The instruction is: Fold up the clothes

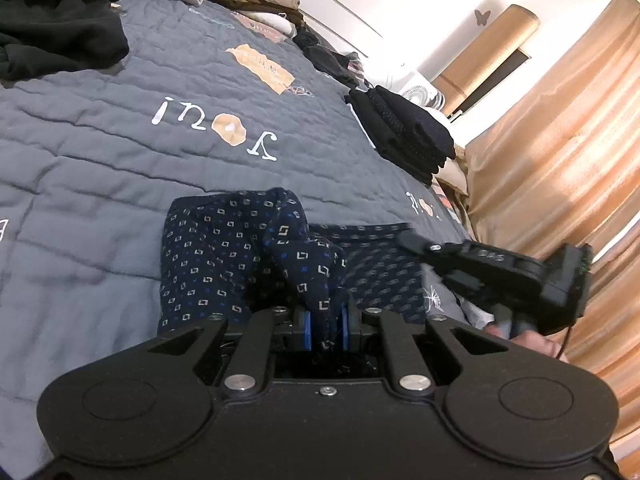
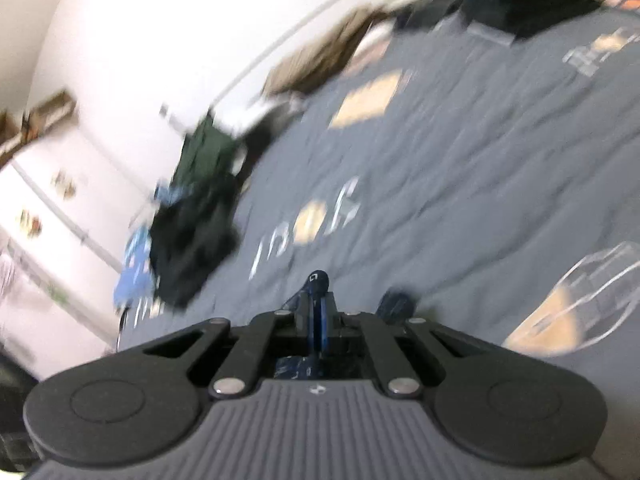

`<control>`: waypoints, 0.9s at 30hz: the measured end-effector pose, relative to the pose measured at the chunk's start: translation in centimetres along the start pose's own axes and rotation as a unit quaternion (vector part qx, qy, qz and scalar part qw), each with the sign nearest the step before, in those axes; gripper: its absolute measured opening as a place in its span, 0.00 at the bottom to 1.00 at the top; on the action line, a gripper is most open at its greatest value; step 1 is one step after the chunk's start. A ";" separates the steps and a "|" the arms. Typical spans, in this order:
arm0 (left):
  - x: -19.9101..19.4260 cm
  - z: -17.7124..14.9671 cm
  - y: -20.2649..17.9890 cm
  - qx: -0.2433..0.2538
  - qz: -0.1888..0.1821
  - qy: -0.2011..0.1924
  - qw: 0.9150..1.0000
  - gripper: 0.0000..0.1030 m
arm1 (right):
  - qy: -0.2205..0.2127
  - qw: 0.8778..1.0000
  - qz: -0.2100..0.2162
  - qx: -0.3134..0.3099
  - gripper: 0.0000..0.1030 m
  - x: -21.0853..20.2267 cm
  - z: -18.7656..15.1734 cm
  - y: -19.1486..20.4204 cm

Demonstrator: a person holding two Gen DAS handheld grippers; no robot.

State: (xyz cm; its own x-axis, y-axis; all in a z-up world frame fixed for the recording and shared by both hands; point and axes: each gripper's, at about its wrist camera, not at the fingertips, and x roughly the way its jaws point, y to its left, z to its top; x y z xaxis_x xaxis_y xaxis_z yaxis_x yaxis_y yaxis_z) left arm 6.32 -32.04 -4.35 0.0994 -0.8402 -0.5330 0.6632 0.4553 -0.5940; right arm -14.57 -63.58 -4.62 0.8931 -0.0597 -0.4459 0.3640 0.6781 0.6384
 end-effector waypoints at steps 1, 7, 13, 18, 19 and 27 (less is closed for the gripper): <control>0.2 0.1 -0.1 0.000 -0.001 0.000 1.000 0.13 | -0.003 1.000 -0.006 -0.005 0.03 -0.2 0.2 -0.4; 2.7 0.7 -1.5 0.017 0.008 0.007 1.000 0.13 | 0.027 0.999 -0.028 -0.013 0.05 2.2 -1.4 -2.2; 6.7 1.8 -3.8 0.043 0.010 0.030 0.999 0.13 | 0.037 0.999 -0.026 -0.020 0.11 1.7 -1.0 -1.7; 9.9 1.7 -5.5 0.076 0.063 0.067 0.993 0.19 | 0.041 0.998 -0.039 -0.042 0.33 -0.6 0.2 -0.7; 9.6 1.7 -5.5 0.075 0.060 0.062 0.993 0.19 | 0.043 0.997 -0.036 -0.046 0.35 -1.1 0.3 -0.6; 1.1 2.1 -5.8 0.071 0.007 -0.021 0.997 0.61 | 0.057 0.996 0.046 -0.051 0.41 -2.6 0.6 1.6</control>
State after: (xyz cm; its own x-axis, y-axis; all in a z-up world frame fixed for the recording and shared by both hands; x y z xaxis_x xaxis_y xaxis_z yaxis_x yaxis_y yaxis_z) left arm 4.15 -36.29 -0.22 0.1392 -0.8472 -0.5128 0.7601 0.4233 -0.4930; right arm -16.10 -62.80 -2.03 0.8833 0.0859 -0.4609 0.2480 0.7487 0.6148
